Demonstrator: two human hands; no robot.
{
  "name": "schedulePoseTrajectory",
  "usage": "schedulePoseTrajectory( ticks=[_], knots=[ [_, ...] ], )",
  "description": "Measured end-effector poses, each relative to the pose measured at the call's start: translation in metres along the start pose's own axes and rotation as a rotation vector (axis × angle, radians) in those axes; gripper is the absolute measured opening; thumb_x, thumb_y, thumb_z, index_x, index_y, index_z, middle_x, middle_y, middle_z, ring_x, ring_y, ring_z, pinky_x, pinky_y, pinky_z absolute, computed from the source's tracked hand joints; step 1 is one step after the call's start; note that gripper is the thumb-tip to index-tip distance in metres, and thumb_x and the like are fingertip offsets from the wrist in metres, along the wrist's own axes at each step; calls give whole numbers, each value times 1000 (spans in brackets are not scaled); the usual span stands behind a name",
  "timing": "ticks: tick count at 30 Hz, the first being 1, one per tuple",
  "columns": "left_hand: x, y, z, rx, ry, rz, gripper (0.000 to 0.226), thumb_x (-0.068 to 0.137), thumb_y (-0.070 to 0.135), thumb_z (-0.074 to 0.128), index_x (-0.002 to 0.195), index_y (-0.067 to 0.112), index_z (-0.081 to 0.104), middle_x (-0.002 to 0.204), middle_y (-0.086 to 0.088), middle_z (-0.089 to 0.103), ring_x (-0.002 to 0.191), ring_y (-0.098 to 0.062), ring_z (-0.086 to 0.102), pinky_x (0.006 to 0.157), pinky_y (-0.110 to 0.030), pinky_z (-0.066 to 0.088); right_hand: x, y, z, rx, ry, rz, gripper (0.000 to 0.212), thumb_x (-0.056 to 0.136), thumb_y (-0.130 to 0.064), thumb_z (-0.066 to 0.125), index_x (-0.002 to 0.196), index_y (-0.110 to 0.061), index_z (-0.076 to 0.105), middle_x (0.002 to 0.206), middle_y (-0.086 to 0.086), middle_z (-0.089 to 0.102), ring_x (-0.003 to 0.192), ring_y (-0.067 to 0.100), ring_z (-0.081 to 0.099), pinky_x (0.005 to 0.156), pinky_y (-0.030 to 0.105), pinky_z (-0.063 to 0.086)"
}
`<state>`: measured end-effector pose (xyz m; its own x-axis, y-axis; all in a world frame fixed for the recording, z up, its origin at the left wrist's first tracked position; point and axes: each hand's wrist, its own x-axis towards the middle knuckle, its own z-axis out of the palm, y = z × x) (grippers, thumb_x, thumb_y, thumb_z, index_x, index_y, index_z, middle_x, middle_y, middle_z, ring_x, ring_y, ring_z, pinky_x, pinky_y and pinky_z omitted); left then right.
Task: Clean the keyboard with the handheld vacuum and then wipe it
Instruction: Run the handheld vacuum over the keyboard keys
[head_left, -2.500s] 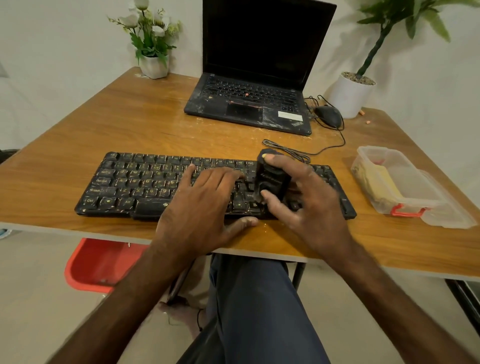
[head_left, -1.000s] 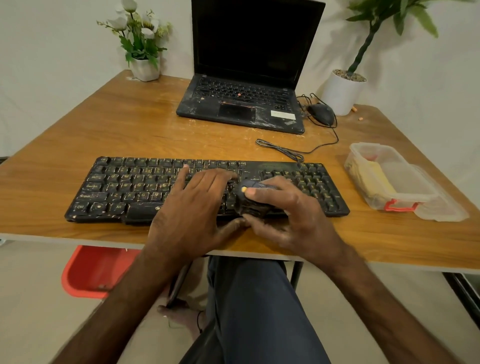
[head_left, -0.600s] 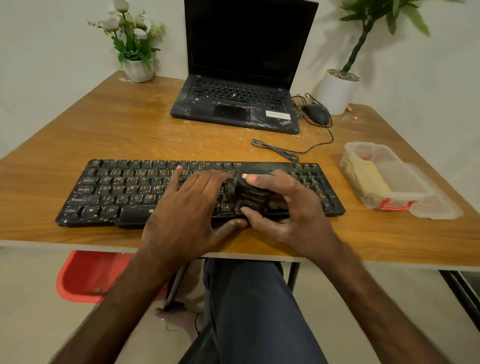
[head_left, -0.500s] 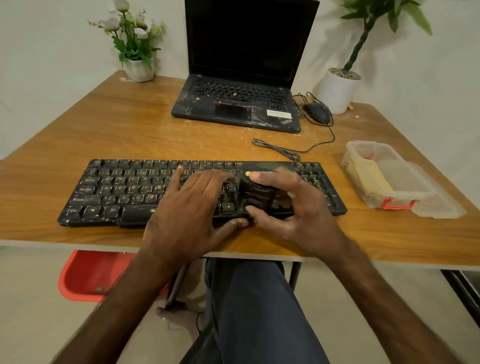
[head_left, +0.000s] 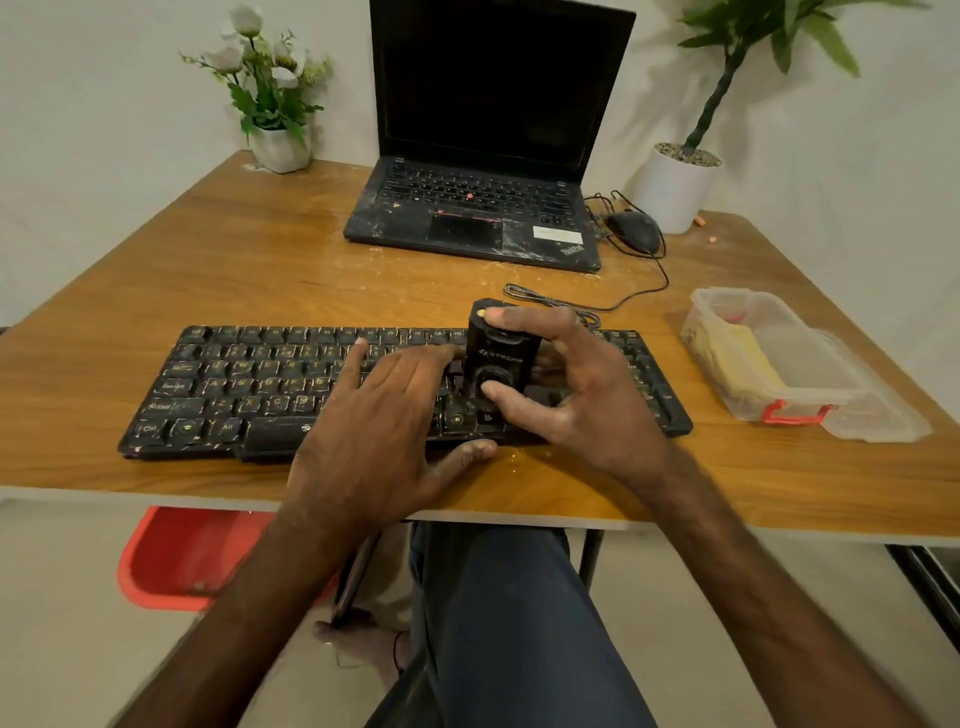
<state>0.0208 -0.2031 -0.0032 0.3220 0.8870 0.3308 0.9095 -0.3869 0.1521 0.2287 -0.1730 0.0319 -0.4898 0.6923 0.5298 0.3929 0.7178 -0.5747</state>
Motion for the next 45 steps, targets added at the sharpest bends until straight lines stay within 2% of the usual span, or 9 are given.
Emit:
schedulePoseTrajectory(
  ticks=[7, 13, 20, 24, 30, 33, 37, 42, 45],
  knots=[
    [1, 1, -1, 12, -13, 1, 89, 87, 81, 32, 147, 16, 35, 143, -7, 55, 133, -21, 51, 120, -57, 23, -10, 10, -35, 39, 8, 101, 62, 82, -12, 78, 129, -35, 44, 126, 1, 55, 110, 15, 62, 70, 36, 62],
    [0, 1, -1, -4, -7, 3, 88, 89, 80, 35, 145, 13, 38, 141, -8, 56, 132, -21, 52, 118, -60, 27, 10, -1, 1, 20, -31, 31, 60, 86, -18, 74, 132, -36, 40, 124, -8, 53, 108, 13, 63, 75, 31, 61],
    [0, 1, -1, 9, 3, 6, 87, 87, 81, 33, 146, 16, 36, 141, -6, 56, 131, -21, 53, 119, -57, 24, -17, 9, -36, 60, 56, 103, 64, 81, -10, 78, 128, -37, 44, 124, -8, 54, 108, 11, 63, 68, 35, 62],
    [1, 1, -1, 10, -5, 11, 87, 87, 80, 33, 147, 17, 34, 143, -6, 55, 132, -21, 52, 119, -58, 25, -9, 13, -22, 62, 60, 59, 61, 82, -10, 78, 129, -32, 44, 125, 0, 55, 108, 18, 63, 71, 36, 61],
    [0, 1, -2, 0, 2, 10, 87, 86, 80, 34, 146, 16, 36, 142, -7, 55, 132, -21, 52, 119, -58, 24, 33, 22, -16, -54, 23, 48, 57, 87, -16, 73, 130, -32, 40, 124, -13, 51, 111, 1, 57, 78, 18, 56],
    [0, 1, -2, -8, -3, 8, 87, 87, 80, 33, 146, 17, 35, 143, -6, 54, 133, -20, 51, 120, -57, 23, 29, 21, -19, -34, 3, 54, 57, 86, -16, 74, 130, -31, 41, 123, -16, 51, 113, 3, 57, 76, 21, 58],
    [0, 1, 0, 0, 11, 11, 86, 87, 80, 35, 146, 16, 37, 142, -5, 56, 132, -20, 52, 119, -58, 24, 2, 15, -22, -4, -39, 22, 60, 84, -16, 77, 129, -35, 42, 126, -1, 53, 109, 14, 62, 73, 29, 61],
    [0, 1, -2, 13, -3, 18, 88, 87, 80, 34, 146, 15, 37, 142, -7, 56, 132, -22, 52, 119, -58, 25, 25, 25, -20, -45, 21, 24, 58, 85, -15, 75, 130, -30, 41, 124, -8, 51, 110, 3, 58, 76, 20, 58],
    [0, 1, -2, 9, 3, 14, 86, 86, 80, 36, 145, 17, 35, 141, -7, 57, 131, -21, 53, 119, -58, 25, 39, 34, -17, -50, 59, 39, 58, 84, -16, 76, 131, -26, 42, 124, -6, 52, 112, 4, 57, 78, 25, 60]
  ],
)
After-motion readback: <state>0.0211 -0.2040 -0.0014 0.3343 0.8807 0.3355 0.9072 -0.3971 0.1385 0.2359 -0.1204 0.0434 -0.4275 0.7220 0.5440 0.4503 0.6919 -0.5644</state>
